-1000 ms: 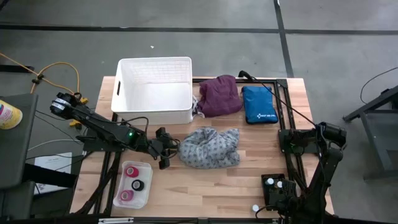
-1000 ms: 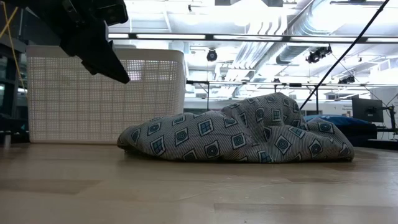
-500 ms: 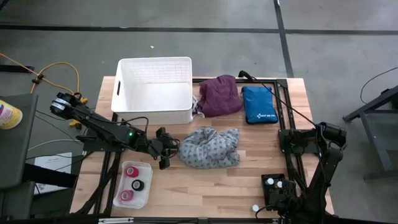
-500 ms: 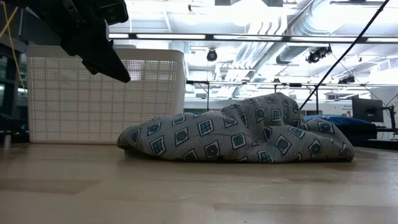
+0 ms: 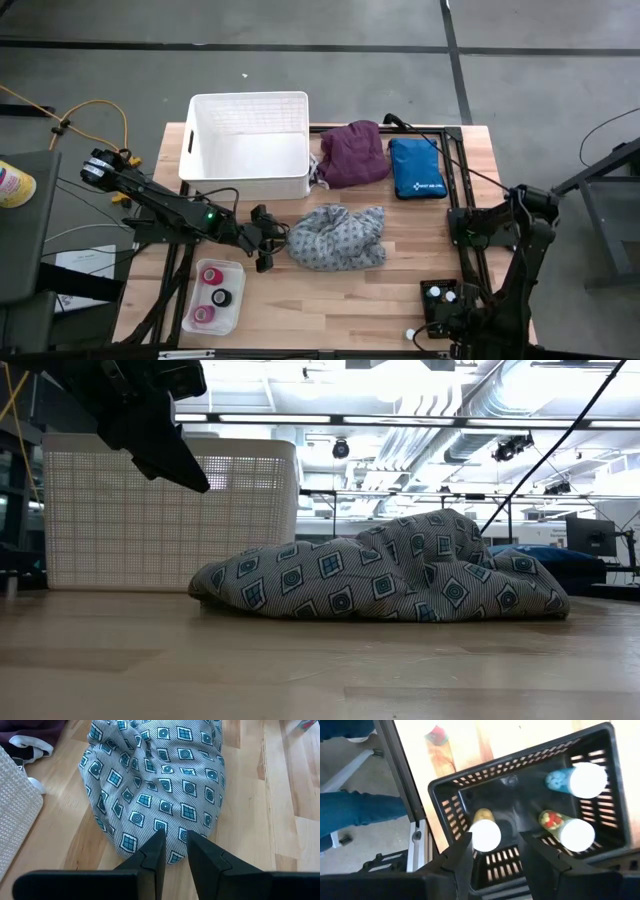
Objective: Pick & place medical supplies in basket/bin
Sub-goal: Put the blue pill bottle into the black bin
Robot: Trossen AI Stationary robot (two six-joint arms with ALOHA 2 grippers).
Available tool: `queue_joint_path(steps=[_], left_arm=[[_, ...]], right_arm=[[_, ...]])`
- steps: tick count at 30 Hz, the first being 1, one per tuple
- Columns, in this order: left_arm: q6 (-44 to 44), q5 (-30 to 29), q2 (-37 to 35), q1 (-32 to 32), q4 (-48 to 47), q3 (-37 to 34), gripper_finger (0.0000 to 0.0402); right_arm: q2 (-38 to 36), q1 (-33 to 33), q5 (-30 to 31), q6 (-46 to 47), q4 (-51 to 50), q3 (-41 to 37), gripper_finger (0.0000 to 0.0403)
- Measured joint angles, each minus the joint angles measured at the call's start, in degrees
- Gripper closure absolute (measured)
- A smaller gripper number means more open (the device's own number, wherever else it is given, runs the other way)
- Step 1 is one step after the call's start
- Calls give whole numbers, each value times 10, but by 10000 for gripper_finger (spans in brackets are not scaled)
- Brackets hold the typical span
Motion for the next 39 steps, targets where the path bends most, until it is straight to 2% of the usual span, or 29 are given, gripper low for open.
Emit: queue_joint_path(steps=[15,22,34,39], left_arm=[[0,0,0,0,0,0,327],[0,0,0,0,0,0,327],[0,0,0,0,0,0,327],[0,0,0,0,0,0,327]], right_arm=[[-3,-9,3,-22,11,0,259],[-3,-49,4,-155,55,0,258],[-3,-144,0,-443,140,0,258],[-3,-173,-18,-523,157,0,258]])
